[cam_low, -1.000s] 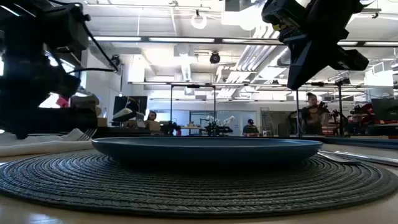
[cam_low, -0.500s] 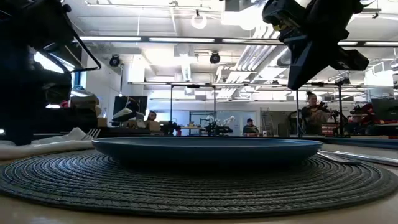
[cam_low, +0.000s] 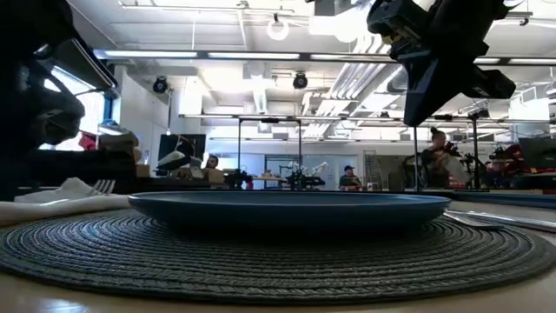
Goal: Set table place
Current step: Adjust the white table napkin
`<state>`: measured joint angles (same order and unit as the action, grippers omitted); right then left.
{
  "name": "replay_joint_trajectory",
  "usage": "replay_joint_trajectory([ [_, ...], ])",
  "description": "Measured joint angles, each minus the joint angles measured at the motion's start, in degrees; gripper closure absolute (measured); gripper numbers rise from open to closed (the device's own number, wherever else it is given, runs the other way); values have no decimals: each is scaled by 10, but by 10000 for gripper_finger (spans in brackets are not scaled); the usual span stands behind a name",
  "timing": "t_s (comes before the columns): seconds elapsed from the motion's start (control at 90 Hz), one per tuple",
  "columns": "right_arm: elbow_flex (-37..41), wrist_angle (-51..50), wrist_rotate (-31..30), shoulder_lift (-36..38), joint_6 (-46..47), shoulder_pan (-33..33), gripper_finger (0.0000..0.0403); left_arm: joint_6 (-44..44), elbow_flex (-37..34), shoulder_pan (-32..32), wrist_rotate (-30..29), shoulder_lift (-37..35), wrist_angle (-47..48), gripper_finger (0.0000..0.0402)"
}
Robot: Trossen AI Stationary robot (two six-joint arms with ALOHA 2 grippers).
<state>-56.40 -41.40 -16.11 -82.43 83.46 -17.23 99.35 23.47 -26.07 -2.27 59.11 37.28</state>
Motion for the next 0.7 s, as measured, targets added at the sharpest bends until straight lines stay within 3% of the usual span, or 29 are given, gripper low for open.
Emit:
replay_joint_trajectory([
  [0.4, 0, 0, 0, 0, 0, 0, 401, -2, 1, -39, 21, -3, 107, 401],
  [0.7, 0, 1, -2, 0, 0, 0, 401, -4, -19, -40, -18, 3, 66, 401],
])
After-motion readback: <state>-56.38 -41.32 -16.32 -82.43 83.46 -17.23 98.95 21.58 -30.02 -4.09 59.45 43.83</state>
